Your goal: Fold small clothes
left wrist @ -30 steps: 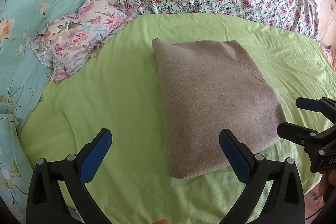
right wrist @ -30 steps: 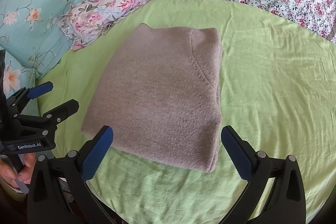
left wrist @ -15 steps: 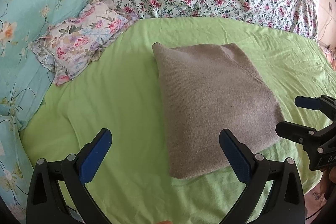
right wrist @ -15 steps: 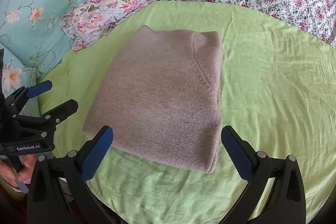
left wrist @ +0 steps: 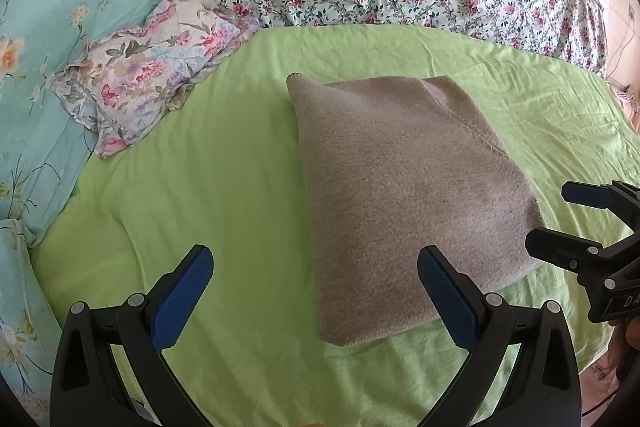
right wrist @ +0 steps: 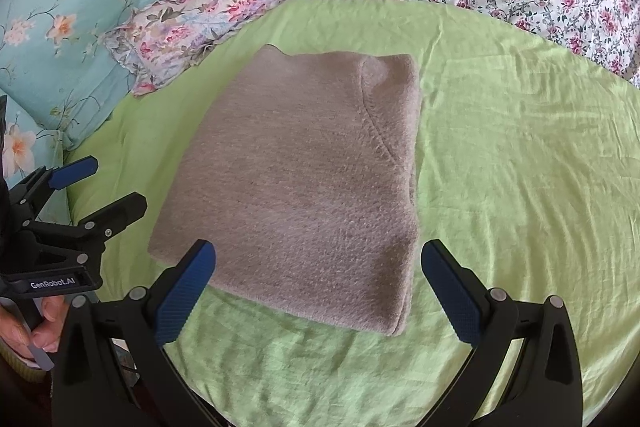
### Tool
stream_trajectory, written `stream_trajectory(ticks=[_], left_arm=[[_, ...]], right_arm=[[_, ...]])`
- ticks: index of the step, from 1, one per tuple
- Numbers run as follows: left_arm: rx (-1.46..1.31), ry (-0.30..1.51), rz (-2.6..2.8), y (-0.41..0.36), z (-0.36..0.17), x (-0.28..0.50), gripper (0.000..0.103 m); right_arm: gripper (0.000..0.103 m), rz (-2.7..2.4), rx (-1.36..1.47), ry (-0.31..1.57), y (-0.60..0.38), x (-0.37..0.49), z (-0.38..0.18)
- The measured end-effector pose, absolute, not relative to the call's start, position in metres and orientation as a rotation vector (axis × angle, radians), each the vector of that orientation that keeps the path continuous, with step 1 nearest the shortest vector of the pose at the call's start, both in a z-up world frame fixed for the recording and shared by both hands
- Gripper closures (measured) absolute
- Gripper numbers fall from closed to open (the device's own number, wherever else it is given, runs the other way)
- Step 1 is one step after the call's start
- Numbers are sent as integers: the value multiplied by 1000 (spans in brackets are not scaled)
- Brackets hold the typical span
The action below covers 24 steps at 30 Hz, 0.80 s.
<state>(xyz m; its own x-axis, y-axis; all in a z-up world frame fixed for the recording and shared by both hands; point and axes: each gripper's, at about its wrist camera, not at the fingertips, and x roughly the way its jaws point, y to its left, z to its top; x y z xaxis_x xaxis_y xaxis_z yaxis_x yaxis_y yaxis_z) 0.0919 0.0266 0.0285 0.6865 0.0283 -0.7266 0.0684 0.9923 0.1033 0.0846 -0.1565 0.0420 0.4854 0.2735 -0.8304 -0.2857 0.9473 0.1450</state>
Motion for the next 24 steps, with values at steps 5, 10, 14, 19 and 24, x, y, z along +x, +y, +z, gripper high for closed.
stream_trajectory(ticks=[5, 10, 14, 19, 24], left_arm=[[131, 820, -25, 22, 28, 96, 1], [132, 822, -25, 17, 28, 96, 1], [128, 828, -25, 16, 28, 99, 1], [132, 829, -18, 13, 28, 102, 1], [132, 830, -18, 11, 27, 102, 1]], right_arm=[[0, 342, -13, 1007, -157, 86, 42], [0, 343, -7, 1006, -160, 92, 42], [0, 341, -8, 1007, -159, 92, 42], [0, 339, -8, 1007, -159, 92, 42], [0, 342, -3, 1007, -160, 97, 43]])
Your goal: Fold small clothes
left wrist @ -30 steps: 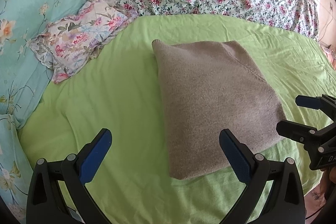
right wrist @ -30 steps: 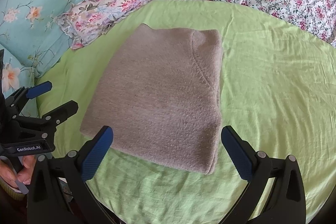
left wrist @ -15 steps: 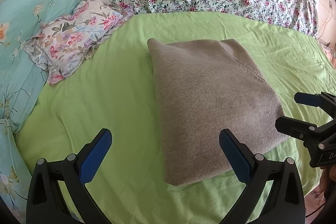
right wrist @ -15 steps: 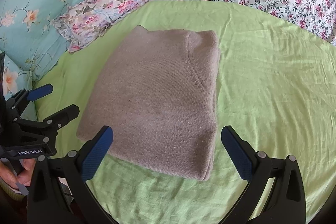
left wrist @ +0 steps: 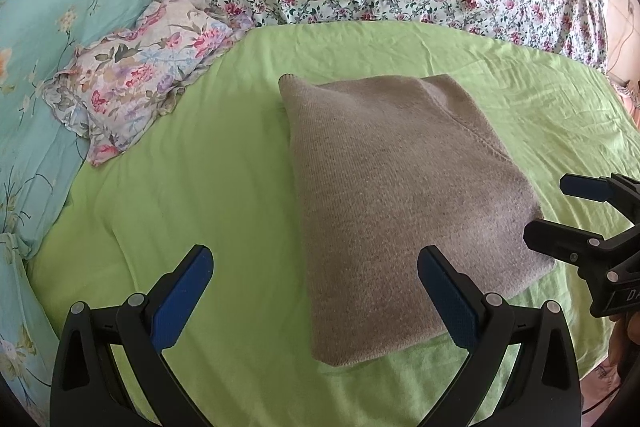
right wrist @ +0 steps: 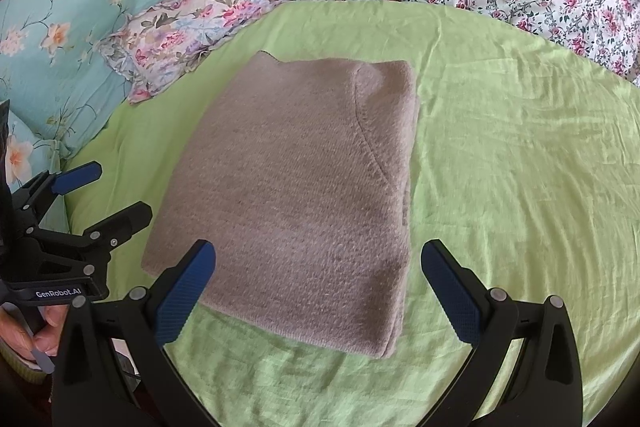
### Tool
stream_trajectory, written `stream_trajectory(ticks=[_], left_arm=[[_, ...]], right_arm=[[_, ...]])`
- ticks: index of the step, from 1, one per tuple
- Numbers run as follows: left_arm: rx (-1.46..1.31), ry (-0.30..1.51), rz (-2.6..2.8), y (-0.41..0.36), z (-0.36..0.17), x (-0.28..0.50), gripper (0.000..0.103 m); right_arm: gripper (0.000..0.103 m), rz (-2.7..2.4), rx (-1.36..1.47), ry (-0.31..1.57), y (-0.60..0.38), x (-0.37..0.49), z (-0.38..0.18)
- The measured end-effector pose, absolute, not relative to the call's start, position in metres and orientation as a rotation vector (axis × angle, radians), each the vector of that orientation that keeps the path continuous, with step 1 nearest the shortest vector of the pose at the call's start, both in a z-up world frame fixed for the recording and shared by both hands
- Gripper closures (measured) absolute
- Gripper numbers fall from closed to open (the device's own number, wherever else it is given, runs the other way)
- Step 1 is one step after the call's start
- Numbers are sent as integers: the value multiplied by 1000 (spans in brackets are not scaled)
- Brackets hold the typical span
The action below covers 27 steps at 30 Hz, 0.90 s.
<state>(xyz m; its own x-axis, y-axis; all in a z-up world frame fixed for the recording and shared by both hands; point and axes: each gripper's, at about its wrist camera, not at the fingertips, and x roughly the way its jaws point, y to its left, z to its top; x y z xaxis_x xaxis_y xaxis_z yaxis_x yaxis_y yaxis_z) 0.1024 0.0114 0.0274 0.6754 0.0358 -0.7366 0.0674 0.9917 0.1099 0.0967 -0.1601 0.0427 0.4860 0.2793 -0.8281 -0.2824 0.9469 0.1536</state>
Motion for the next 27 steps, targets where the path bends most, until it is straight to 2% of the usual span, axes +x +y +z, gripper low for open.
stream_trajectory(ticks=[27], left_arm=[[138, 824, -18, 7, 30, 109, 1]], right_arm=[[0, 337, 5, 1001, -160, 105, 41]])
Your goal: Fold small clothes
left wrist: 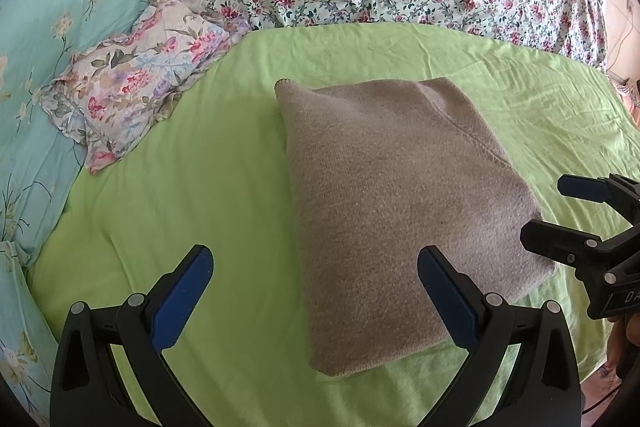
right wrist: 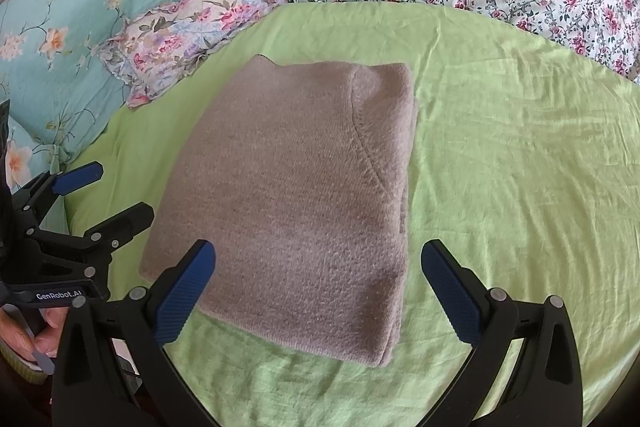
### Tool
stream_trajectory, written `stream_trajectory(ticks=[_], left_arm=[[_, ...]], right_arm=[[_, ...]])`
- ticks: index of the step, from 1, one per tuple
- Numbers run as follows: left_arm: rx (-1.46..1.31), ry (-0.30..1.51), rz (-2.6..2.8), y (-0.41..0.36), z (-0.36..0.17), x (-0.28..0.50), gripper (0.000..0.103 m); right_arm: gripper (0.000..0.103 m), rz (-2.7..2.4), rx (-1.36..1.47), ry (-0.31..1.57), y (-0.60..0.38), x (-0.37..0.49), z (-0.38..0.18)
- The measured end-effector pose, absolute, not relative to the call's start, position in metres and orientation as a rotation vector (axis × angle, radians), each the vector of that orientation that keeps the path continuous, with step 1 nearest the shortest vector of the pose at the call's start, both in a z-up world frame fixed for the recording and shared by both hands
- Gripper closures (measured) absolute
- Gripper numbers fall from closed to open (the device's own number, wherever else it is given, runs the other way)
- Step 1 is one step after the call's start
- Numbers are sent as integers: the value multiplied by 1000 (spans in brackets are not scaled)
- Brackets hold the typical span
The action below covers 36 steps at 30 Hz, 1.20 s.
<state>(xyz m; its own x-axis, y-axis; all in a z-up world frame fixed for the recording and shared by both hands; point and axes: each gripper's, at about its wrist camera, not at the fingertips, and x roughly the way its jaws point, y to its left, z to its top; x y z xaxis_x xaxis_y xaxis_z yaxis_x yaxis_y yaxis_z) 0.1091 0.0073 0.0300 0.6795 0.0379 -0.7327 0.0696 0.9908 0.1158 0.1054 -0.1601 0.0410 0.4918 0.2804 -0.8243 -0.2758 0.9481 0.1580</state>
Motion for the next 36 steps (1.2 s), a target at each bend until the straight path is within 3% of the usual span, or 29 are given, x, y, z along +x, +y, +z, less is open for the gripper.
stream_trajectory(ticks=[36], left_arm=[[123, 821, -4, 7, 31, 128, 1]], right_arm=[[0, 325, 30, 995, -167, 118, 41]])
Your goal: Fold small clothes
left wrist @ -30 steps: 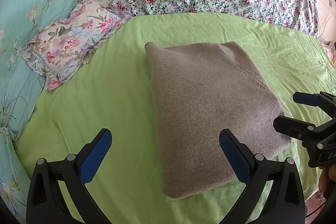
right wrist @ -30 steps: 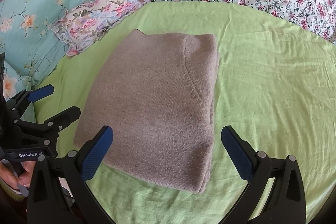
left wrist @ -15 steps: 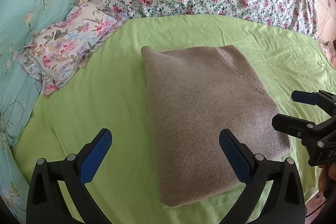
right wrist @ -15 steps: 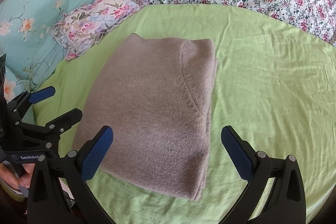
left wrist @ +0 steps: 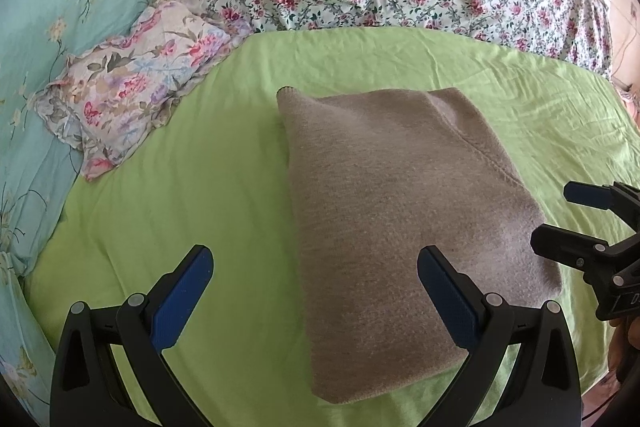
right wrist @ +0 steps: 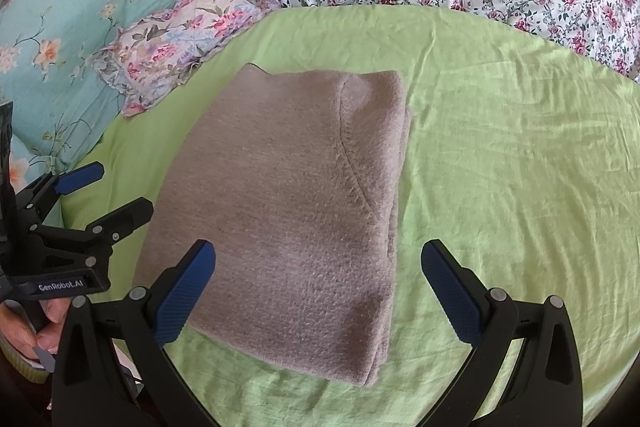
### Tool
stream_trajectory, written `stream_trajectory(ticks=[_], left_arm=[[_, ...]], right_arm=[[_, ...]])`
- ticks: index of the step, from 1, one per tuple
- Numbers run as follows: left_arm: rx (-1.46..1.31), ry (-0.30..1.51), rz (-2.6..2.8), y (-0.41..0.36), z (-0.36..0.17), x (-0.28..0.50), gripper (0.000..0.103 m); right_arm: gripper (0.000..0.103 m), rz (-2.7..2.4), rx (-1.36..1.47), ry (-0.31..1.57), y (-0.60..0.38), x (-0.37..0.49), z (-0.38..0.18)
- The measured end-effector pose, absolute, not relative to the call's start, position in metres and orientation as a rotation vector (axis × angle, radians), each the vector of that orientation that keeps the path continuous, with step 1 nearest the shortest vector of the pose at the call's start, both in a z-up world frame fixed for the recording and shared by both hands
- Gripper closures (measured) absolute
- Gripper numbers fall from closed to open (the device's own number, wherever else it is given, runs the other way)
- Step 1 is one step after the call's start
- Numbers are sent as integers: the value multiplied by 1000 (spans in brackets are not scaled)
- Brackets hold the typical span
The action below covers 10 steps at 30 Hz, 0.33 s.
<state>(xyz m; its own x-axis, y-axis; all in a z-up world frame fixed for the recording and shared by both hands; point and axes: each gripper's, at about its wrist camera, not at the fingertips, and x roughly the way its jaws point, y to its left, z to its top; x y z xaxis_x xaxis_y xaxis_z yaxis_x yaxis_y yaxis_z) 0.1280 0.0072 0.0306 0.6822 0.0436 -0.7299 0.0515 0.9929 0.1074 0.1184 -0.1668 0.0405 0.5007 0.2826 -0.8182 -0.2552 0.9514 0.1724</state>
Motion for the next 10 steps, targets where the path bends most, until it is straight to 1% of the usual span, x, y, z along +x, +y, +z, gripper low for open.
stream_trajectory(ticks=[10], left_arm=[[106, 822, 9, 10, 31, 126, 1]], right_arm=[[0, 309, 36, 995, -172, 120, 39]])
